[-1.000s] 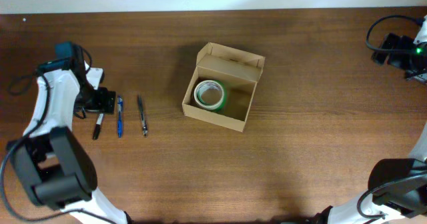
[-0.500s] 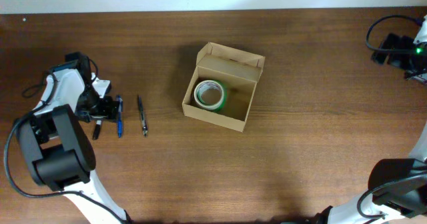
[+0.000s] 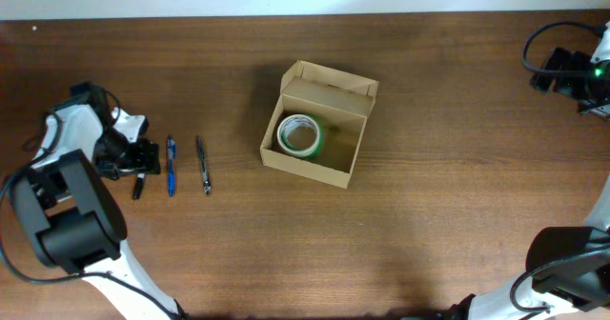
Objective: Pack container
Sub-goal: 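Lower the left gripper onto the white marker and grasp it, then carry the white marker into the box and release it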
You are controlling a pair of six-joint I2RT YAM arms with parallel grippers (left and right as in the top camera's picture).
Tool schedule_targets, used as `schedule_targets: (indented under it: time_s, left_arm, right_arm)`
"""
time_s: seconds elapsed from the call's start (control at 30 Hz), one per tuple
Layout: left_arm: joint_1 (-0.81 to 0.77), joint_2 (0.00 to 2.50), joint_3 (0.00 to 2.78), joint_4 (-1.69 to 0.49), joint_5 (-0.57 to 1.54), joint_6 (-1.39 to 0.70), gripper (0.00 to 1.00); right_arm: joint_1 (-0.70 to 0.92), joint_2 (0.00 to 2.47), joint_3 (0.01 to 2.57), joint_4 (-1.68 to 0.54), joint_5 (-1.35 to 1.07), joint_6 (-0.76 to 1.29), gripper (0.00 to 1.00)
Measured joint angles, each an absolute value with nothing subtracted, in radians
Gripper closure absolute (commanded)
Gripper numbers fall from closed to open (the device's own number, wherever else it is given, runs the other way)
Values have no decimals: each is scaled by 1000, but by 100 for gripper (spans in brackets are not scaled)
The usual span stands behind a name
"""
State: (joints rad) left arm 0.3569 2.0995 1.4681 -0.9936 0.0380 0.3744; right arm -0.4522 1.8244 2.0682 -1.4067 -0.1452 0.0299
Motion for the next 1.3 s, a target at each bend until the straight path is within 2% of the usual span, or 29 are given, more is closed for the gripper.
schedule_targets:
  time_s: [0.3, 0.43, 0.53, 0.6, 0.67, 0.73, 0.97, 1.07, 1.17, 1.3]
  left_arm:
    - [299, 2106, 1468, -982, -71, 374, 30]
    - [295, 2106, 1469, -983, -84, 364, 59]
    - [295, 2106, 1469, -982, -98, 363, 71]
    - [295, 2106, 1469, -982, -106, 361, 75]
    - [295, 2106, 1469, -981, -113, 359, 83]
    - [295, 2106, 1469, -979, -117, 357, 98]
    - [294, 2107, 1475, -987, -119, 340, 99]
    - [289, 2126, 1540, -1074, -88, 327, 98]
    - [270, 2145, 1702, -1214, -62, 321, 98]
    - [211, 2152, 2067, -1404, -16, 353, 98]
  right_arm:
    - [-452, 1824, 2068, -1407, -146, 30, 1]
    - [-452, 1824, 2068, -1407, -146, 30, 1]
    - [-452, 1825, 2068, -1407, -146, 30, 1]
    - [-452, 1825, 2068, -1407, -146, 30, 1]
    - [-452, 1824, 2068, -1407, -146, 30, 1]
    - [-452, 1824, 2068, -1407, -146, 31, 1]
    - [-452, 1824, 2068, -1407, -146, 30, 1]
    - [-452, 1824, 2068, -1407, -146, 30, 1]
    - [-452, 1824, 2068, -1407, -147, 30, 1]
    - [-452, 1824, 2068, -1407, -149, 30, 1]
